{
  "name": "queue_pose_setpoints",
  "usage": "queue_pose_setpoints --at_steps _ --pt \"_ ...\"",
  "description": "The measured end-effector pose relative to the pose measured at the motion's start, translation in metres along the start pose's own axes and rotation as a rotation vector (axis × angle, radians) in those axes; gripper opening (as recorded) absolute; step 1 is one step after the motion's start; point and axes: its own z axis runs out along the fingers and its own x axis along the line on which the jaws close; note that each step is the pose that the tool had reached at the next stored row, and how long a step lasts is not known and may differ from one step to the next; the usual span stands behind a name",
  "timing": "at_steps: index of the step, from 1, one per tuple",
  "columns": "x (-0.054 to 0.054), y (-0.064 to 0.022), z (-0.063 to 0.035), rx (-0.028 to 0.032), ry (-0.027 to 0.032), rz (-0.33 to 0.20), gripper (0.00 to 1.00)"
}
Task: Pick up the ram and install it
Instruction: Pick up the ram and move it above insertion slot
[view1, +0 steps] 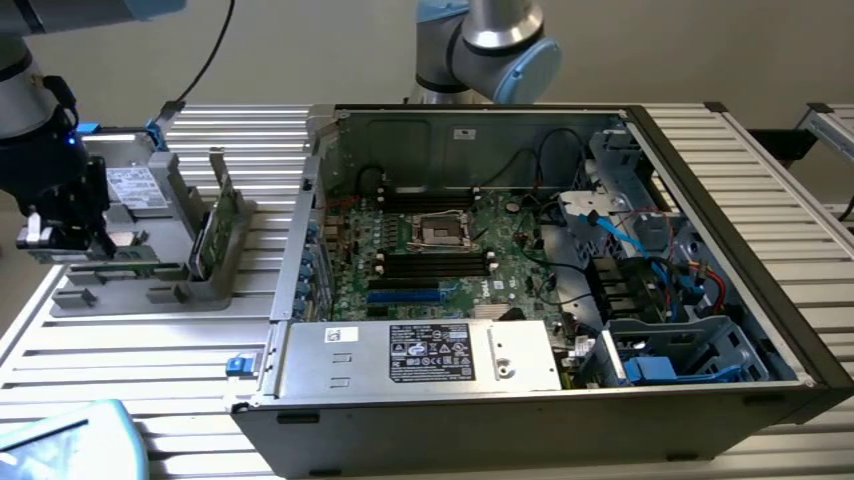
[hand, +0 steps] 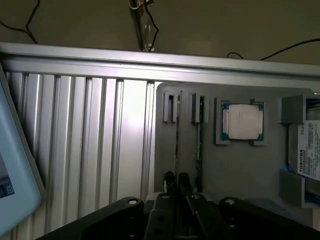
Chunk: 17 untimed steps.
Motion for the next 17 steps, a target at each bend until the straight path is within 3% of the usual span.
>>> queue_pose_setpoints --at_steps 17 --pt "0.004 -0.0415 -0.0496 -0.0224 -0.0054 0.000 0.14"
